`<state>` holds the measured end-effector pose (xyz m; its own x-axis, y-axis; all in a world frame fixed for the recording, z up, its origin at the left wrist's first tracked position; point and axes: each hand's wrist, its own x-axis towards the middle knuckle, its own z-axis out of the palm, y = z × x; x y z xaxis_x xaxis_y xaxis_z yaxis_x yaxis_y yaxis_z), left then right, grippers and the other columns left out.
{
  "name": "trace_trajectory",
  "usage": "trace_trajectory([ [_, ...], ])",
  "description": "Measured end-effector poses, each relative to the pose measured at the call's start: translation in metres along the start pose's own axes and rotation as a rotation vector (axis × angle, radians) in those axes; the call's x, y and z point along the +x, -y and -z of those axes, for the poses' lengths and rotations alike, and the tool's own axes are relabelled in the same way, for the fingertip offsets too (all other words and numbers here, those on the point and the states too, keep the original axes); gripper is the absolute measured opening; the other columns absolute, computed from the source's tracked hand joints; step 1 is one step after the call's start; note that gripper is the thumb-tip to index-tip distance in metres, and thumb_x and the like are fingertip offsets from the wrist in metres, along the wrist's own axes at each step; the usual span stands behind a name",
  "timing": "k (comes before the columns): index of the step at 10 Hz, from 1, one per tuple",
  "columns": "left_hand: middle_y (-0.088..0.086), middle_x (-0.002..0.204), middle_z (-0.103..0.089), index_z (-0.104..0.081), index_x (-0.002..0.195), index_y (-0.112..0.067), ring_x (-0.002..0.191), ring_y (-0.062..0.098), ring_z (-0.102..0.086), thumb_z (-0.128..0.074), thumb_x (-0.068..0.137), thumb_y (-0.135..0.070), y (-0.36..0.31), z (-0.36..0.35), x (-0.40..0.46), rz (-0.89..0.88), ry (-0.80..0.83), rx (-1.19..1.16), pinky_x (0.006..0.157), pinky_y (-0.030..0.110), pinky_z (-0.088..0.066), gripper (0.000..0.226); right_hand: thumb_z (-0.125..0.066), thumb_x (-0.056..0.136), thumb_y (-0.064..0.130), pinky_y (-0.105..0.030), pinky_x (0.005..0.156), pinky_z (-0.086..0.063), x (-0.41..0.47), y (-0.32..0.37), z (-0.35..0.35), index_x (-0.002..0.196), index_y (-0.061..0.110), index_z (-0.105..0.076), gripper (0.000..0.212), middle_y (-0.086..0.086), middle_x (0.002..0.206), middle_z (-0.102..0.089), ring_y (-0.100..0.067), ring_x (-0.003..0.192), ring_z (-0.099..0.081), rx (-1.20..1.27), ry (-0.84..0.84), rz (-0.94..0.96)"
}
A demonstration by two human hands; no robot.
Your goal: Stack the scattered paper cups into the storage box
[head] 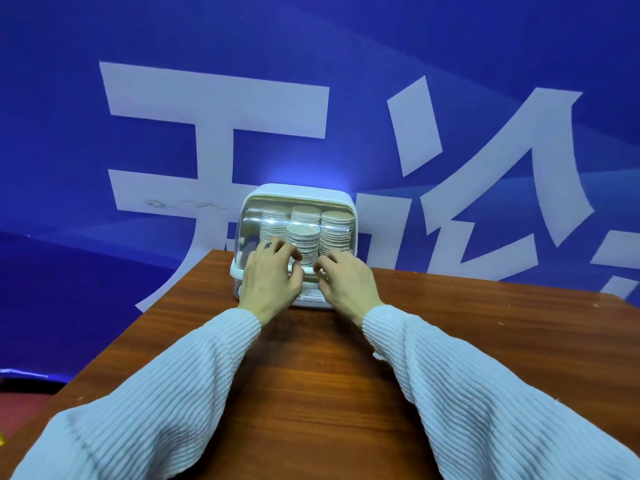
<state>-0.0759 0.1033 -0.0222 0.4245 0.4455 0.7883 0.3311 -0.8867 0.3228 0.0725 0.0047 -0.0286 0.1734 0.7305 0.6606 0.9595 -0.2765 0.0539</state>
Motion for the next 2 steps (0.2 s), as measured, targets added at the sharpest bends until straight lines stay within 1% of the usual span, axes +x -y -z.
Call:
trace_trajectory([
  [1,-0.001,0.095,-0.060,-0.065,0.091,-0.017,0.091,0.023,-0.055,-0.061,0.086,-0.019,-0.001,0.000,-0.003,-0.025,0.012,-0.009,0.078,0.040,-0.045,0.007,-0.066,0.085,0.023,-0.040,0.071,-0.053,-0.011,0.004,-0.003,0.107,0.018,-0.061,0.023,-0.002,0.105,-0.057,-0.026,0.097,-0.055,-0.025,0.033,-0.019],
  [2,-0.001,0.095,-0.061,-0.066,0.093,-0.018,0.094,0.023,-0.055,-0.057,0.086,-0.023,-0.006,0.001,0.000,-0.026,0.030,-0.023,0.081,0.043,-0.047,0.012,-0.062,0.089,0.025,-0.039,0.075,-0.051,-0.007,0.009,0.009,0.117,0.019,-0.060,0.029,-0.003,0.113,-0.056,-0.027,0.106,-0.054,-0.019,0.112,-0.021],
])
